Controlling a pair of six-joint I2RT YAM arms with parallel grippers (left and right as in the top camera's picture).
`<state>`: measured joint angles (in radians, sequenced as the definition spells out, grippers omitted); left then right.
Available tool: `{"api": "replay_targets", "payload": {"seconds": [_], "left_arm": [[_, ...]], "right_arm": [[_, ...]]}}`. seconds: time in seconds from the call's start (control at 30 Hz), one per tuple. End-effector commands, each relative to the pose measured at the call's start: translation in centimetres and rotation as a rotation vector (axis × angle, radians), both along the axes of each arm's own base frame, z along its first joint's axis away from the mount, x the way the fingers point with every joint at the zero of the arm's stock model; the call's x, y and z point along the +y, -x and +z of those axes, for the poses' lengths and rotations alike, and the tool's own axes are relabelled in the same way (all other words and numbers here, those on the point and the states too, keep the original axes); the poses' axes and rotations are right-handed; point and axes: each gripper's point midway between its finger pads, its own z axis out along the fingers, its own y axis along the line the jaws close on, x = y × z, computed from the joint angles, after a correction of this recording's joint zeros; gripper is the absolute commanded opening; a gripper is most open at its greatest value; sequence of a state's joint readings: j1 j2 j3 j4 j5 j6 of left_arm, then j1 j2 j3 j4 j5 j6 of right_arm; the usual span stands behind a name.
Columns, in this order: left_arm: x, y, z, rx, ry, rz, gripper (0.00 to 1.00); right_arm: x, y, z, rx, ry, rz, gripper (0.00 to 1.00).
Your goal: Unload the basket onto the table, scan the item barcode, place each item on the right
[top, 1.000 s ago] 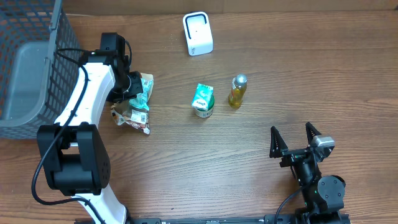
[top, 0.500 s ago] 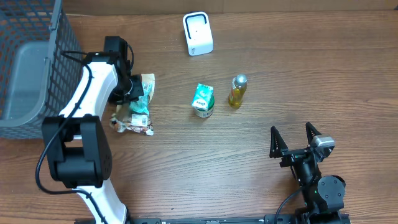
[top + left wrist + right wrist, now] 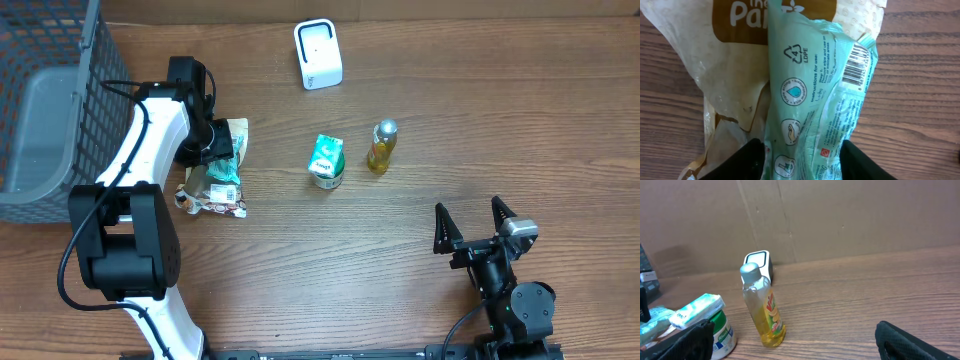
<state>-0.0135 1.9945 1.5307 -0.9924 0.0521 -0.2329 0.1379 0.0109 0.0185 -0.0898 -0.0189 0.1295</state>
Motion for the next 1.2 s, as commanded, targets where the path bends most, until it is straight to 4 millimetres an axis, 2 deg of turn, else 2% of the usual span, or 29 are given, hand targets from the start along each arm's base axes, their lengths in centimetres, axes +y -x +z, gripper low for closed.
{"api": "replay_targets", "payload": {"seconds": [0.0, 0.2, 0.5, 0.83, 1.17], "left_arm": [[-0.7, -0.6, 0.5, -0.015, 0.022, -0.018, 0.42], [-0.7, -0.1, 0.3, 0.005, 0.022, -0.018, 0.35], [-0.5, 0.7, -0.5, 0.033, 0.015, -0.017, 0.34], [-0.6, 1.1, -0.7, 0.046, 0.018, -0.018, 0.04], [-1.6, 1.2, -0.6, 0.050, 0.077, -0.023, 0.06]], "right_arm": [[-0.2, 0.0, -0.2, -0.004, 0.007, -0.010, 1.00], [-0.2, 0.0, -0.2, -0.004, 0.007, -0.010, 1.00], [-0.2, 0.0, -0.2, -0.004, 0.007, -0.010, 1.00], [-0.2, 0.0, -0.2, -0.004, 0.007, -0.010, 1.00], [-0.2, 0.0, -0.2, -0.004, 0.007, -0.010, 1.00]]}}
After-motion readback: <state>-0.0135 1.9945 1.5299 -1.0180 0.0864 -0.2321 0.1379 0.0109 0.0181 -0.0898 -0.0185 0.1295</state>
